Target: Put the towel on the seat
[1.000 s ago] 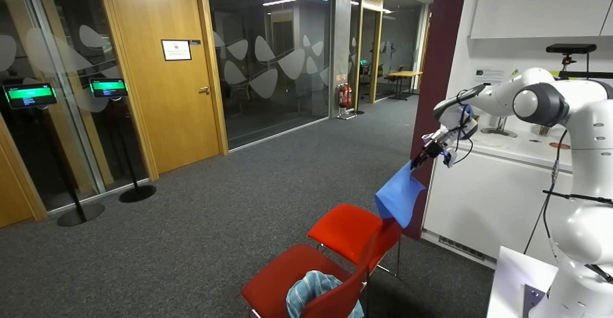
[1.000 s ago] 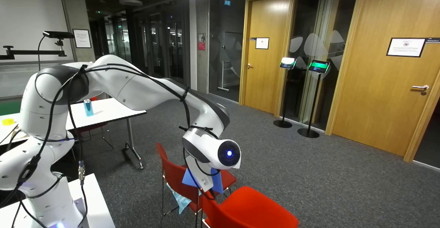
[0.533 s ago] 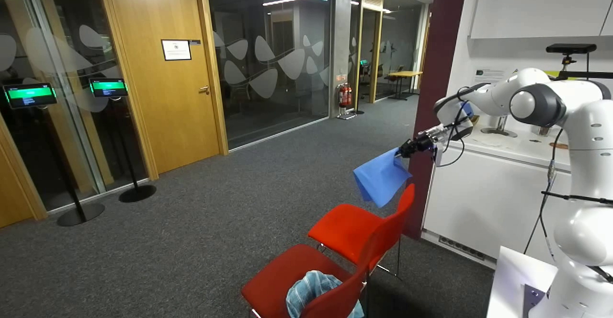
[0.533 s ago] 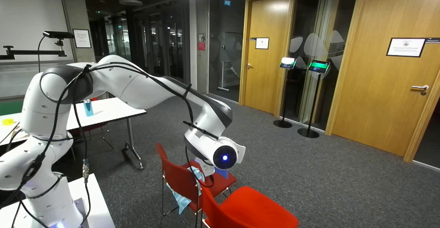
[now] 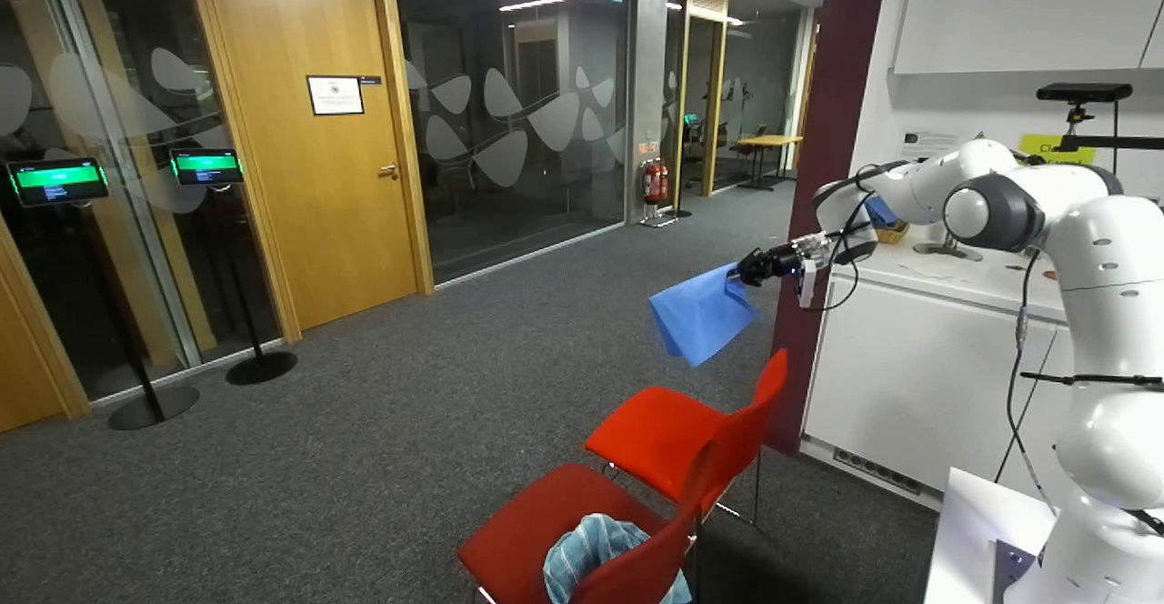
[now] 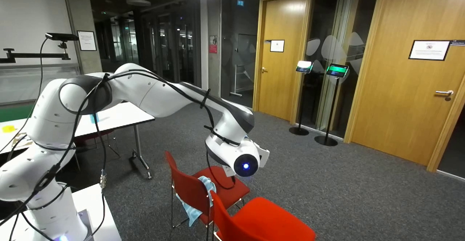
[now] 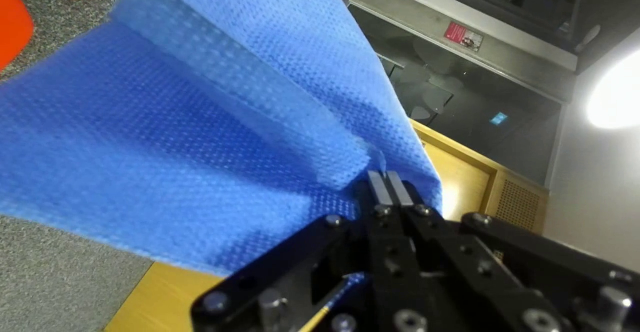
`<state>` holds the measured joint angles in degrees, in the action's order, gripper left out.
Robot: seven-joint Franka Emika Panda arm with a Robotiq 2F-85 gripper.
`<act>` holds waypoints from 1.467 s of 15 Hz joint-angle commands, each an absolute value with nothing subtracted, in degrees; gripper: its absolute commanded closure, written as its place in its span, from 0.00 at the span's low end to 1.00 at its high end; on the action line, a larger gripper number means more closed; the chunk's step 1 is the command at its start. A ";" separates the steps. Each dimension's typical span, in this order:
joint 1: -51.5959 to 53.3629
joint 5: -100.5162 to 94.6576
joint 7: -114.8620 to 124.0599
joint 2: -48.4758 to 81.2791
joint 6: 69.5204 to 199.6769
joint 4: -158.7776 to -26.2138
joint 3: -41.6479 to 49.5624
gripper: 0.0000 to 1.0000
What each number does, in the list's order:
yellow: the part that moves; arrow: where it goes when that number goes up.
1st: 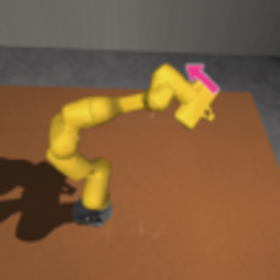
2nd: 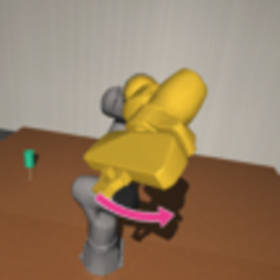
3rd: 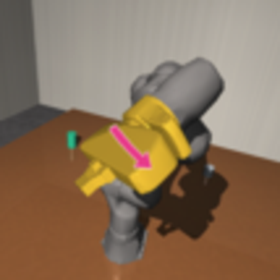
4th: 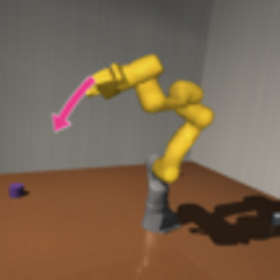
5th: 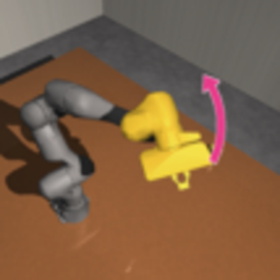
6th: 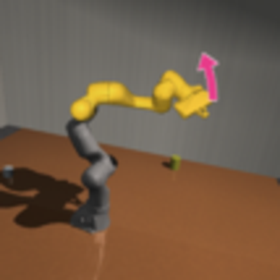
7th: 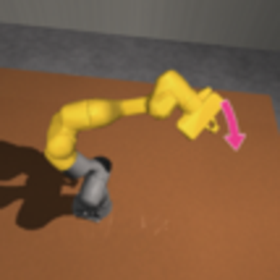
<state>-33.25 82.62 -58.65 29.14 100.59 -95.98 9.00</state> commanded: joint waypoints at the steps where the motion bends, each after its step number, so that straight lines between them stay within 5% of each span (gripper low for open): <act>1: -31.79 84.99 -57.15 34.35 100.40 -89.88 11.32 1.00; 20: -25.17 85.71 -72.70 39.06 127.51 -89.00 12.69 1.00; 21: -25.25 85.50 -72.52 38.99 127.80 -89.07 12.65 0.74; 22: -25.32 85.44 -72.39 38.98 128.06 -89.10 12.60 0.72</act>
